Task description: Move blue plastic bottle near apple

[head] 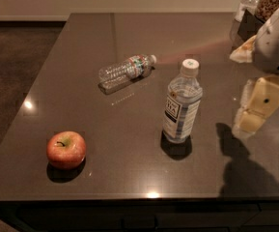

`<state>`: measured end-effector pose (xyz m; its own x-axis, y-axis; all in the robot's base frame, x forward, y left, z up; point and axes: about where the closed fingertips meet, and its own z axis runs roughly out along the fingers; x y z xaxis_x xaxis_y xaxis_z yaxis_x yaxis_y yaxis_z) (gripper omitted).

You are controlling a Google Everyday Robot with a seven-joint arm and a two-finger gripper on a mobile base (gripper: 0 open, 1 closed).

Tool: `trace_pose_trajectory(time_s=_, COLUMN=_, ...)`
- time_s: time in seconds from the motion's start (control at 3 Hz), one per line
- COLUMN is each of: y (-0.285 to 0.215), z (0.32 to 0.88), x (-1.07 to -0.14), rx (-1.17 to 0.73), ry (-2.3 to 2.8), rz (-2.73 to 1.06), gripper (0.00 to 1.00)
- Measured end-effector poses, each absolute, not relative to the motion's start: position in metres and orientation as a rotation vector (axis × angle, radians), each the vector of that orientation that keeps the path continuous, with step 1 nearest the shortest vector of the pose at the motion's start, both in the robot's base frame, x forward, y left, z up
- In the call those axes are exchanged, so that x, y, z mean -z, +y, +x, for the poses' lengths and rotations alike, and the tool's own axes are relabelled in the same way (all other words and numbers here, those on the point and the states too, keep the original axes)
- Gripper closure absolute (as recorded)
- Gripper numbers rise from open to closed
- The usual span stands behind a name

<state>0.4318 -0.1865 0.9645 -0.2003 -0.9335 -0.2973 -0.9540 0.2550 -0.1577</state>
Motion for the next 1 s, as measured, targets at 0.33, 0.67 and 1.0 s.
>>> trace_pose_trajectory(time_s=0.33, y=-0.161, z=0.427, x=-0.952, rx=-0.210, ry=2.165, rz=-1.738, gripper=0.00)
trace_pose_trajectory(time_s=0.67, y=-0.136, z=0.426, x=-0.940, rx=-0.301, ry=2.120, rz=-1.707, gripper=0.00)
trace_pose_trajectory(time_s=1.0, y=-0.109, z=0.433, x=-0.931, rx=-0.362, ry=2.049, rz=-1.650, gripper=0.00)
